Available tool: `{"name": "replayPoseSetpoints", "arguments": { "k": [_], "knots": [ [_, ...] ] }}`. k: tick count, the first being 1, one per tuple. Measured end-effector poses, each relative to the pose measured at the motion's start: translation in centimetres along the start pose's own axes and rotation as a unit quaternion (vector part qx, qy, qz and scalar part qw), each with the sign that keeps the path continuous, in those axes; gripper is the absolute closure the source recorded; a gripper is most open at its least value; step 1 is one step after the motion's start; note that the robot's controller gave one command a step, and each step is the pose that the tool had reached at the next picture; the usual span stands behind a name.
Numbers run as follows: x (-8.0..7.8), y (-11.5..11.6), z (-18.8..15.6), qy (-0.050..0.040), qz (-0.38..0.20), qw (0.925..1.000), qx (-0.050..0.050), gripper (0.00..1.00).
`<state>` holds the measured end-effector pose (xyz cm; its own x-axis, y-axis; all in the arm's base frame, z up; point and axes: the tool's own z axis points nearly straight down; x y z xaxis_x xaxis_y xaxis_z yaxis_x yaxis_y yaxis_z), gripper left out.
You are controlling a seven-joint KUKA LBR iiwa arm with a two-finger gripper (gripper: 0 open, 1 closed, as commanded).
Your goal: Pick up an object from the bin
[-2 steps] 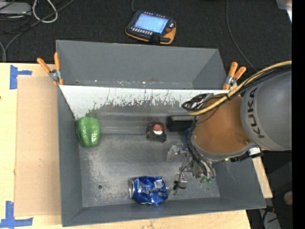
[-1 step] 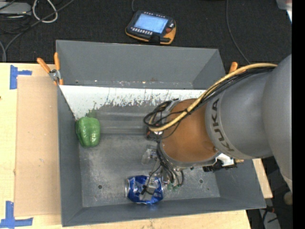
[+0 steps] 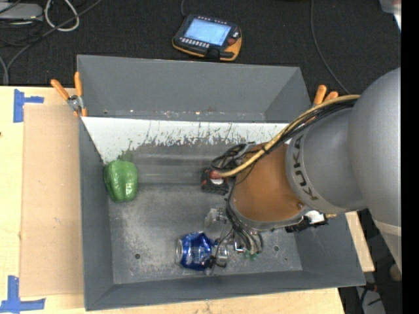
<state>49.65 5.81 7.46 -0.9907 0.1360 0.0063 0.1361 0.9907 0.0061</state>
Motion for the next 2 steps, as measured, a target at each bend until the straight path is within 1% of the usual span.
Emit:
{"name": "replayPoseSetpoints", "arguments": {
  "k": [1,2],
  "knots": [
    [0.2,-1.8,1.2,-0.0021,0.021,0.9998,-0.001,0.0],
    [0.8,-0.7,0.4,-0.0013,0.033,0.9994,0.0,0.0]
  ]
}}
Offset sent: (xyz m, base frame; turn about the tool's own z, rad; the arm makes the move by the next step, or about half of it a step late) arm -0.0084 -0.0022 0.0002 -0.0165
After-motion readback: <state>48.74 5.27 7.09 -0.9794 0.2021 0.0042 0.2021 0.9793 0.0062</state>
